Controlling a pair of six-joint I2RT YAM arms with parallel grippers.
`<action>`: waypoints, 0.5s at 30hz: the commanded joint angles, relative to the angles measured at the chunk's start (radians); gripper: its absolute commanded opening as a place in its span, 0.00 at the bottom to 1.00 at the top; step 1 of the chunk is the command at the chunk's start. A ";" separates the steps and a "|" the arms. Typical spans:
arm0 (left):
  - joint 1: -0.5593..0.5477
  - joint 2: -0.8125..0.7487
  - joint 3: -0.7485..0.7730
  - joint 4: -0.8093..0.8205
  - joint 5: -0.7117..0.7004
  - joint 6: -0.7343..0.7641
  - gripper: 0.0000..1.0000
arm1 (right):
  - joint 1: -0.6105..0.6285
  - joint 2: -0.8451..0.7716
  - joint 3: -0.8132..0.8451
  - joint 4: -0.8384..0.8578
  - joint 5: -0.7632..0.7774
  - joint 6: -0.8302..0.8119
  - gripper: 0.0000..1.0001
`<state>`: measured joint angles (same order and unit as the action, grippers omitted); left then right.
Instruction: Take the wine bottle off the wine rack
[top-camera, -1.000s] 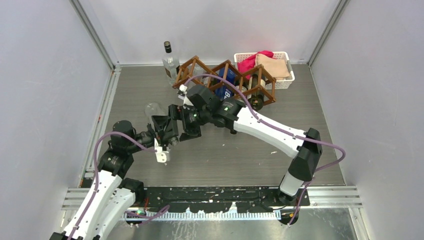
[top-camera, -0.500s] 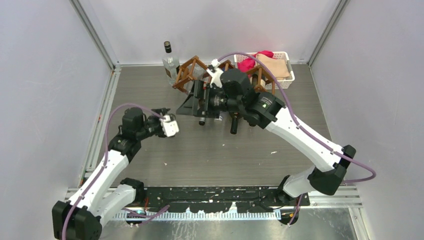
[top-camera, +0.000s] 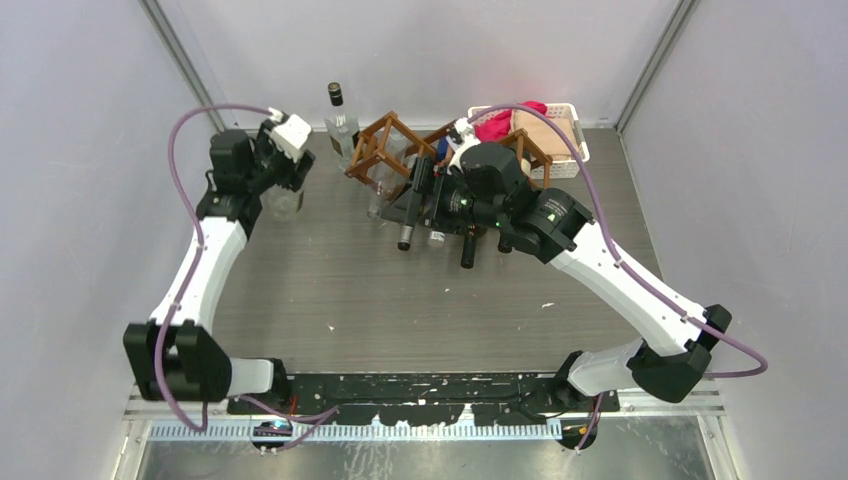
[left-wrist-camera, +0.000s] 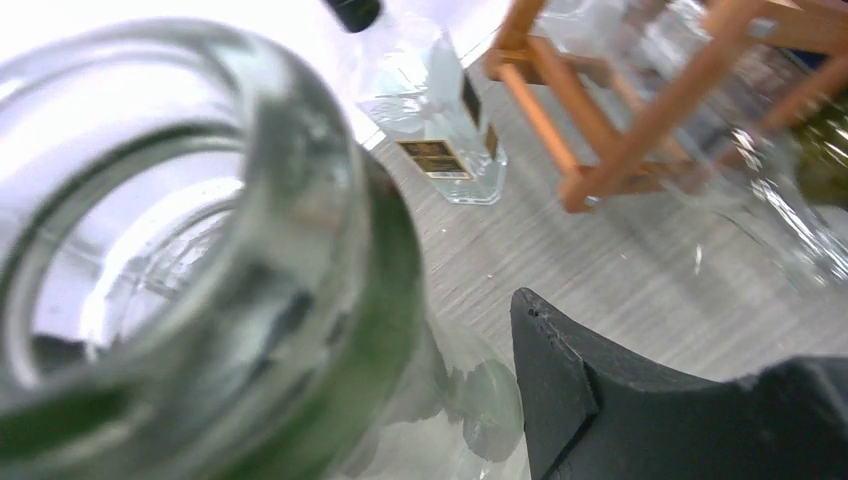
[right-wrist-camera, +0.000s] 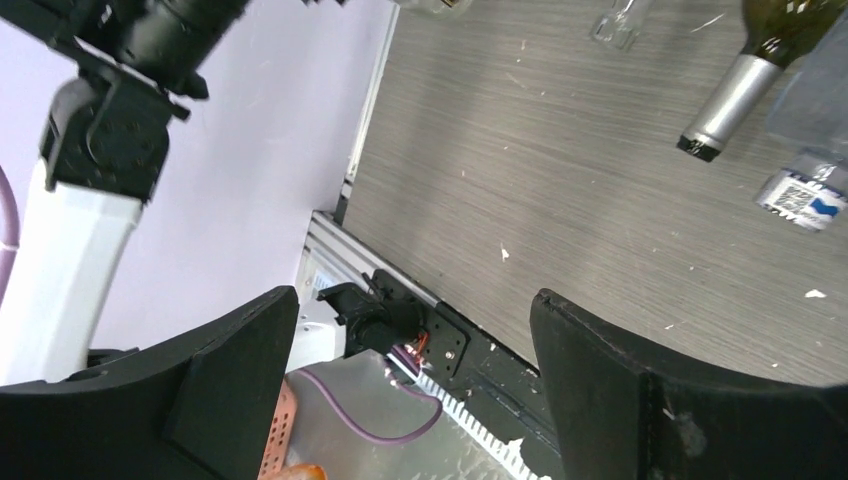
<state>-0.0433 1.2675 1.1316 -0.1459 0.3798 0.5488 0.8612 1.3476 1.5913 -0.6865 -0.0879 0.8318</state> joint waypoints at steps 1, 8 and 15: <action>0.053 0.101 0.222 0.223 -0.037 -0.181 0.00 | -0.008 -0.047 0.010 -0.004 0.084 -0.037 0.91; 0.122 0.315 0.432 0.258 -0.054 -0.449 0.00 | -0.027 -0.043 -0.001 -0.006 0.135 -0.031 0.91; 0.130 0.428 0.451 0.429 -0.037 -0.543 0.00 | -0.059 -0.029 -0.036 0.014 0.127 -0.024 0.91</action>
<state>0.0856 1.6985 1.4910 -0.0261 0.3233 0.1001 0.8181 1.3331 1.5646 -0.7147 0.0185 0.8143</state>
